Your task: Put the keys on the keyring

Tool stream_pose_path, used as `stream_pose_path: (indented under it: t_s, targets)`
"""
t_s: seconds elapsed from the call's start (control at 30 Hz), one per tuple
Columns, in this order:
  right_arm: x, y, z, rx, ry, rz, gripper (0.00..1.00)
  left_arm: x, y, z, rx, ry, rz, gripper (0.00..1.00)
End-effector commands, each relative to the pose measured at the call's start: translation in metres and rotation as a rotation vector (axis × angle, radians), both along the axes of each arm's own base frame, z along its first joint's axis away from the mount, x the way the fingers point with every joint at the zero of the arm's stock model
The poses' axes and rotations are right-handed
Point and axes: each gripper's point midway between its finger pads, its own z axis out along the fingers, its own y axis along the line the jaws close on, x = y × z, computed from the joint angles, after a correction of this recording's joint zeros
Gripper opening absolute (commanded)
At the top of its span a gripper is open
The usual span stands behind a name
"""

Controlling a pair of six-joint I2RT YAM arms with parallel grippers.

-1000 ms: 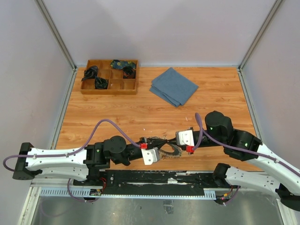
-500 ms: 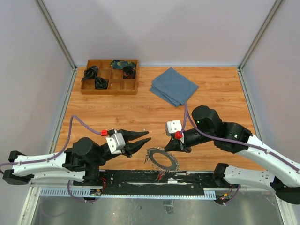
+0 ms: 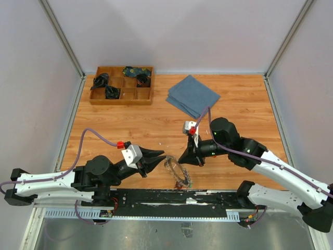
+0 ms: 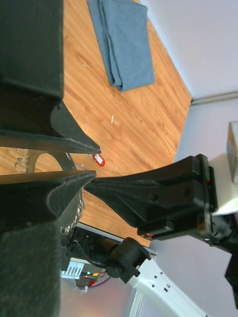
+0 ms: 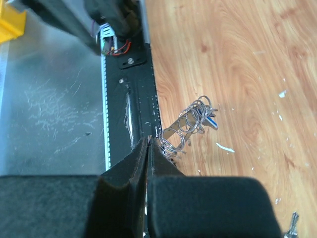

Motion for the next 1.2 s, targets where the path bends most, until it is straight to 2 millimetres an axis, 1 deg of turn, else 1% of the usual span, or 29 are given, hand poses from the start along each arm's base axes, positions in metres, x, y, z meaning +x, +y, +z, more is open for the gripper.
stream_pose_path:
  t_s: [0.0,0.1,0.2,0.37,0.47,0.6,0.63,0.8,1.03,1.17]
  targets:
    - [0.025,0.006,0.012,0.099,0.118,-0.143,0.0,0.011,0.008,-0.003,-0.016,0.047,0.082,0.26]
    - [0.037,0.004,0.004,0.119,0.172,-0.208,0.0,0.017,0.009,-0.014,-0.002,0.069,0.121,0.26]
    - [0.044,0.003,0.003,0.152,0.154,-0.245,0.0,0.018,0.008,-0.02,-0.012,0.093,0.134,0.26]
    - [0.05,0.006,0.01,0.292,0.142,-0.291,0.0,0.019,0.008,-0.016,-0.071,0.113,0.136,0.27]
    - [0.056,0.005,0.014,0.392,0.151,-0.343,0.0,0.015,0.006,-0.013,-0.106,0.125,0.114,0.24]
    - [0.06,0.0,0.027,0.559,0.126,-0.379,0.0,0.012,0.0,-0.013,-0.134,0.141,0.091,0.2]
    - [0.062,-0.002,0.028,0.585,0.115,-0.392,0.0,0.012,-0.001,-0.014,-0.134,0.145,0.087,0.19]
    - [0.07,-0.017,0.047,0.729,-0.007,-0.451,0.0,0.01,-0.01,-0.013,-0.145,0.148,0.072,0.19]
    - [0.062,-0.033,0.075,0.885,-0.184,-0.423,0.0,0.008,-0.023,-0.005,-0.157,0.133,0.048,0.19]
    - [0.051,-0.04,0.098,0.968,-0.27,-0.381,0.0,0.008,-0.025,0.008,-0.192,0.126,0.04,0.17]
